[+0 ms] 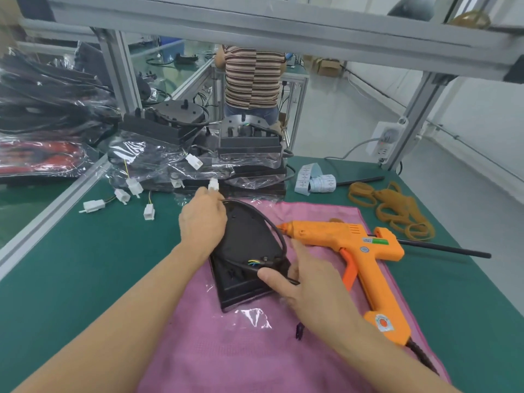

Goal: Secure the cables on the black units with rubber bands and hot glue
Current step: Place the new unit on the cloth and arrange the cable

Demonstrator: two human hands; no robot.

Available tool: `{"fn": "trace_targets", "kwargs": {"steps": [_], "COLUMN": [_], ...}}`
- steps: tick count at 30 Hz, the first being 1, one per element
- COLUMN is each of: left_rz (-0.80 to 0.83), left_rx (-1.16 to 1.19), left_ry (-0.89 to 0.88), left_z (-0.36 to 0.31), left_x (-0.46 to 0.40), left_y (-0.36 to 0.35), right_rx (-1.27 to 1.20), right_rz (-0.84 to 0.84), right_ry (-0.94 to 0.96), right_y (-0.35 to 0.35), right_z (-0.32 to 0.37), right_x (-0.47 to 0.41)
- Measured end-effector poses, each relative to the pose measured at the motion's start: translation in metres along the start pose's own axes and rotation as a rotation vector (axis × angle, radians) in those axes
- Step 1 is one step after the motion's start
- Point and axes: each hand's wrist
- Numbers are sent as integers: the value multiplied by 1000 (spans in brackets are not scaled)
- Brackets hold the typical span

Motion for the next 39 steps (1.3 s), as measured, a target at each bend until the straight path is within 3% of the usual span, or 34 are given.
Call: {"fn": "trace_targets", "kwargs": {"steps": [9, 16, 19, 25, 31, 39], "left_rz": [-120, -157, -147, -138, -80, -62], "left_rx": [129, 216, 229, 187, 132, 59], "left_ry": [63, 144, 134, 94, 32, 39], "left_z": [1, -2, -5, -4, -8, -7], "left_x": [4, 5, 6, 5, 2, 2], "left_y": [0, 2, 2, 2, -5, -5], "right_rx": [-195, -617, -585, -523, -543, -632], "right_rz": [199, 377, 369, 322, 436, 369], "right_ry": [-41, -322, -460, -252, -317, -276], "right_y": [16, 29, 30, 28, 22, 12], "right_z": [-2, -1, 5, 11, 13, 19], "right_x": [-13, -26, -36, -48, -50, -41]}}
Point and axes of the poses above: each hand's wrist, its own x-axis away from the middle knuckle, its own y-axis out of the back of the hand, z = x × y, and after that the axes turned 13 degrees about -y, right-handed
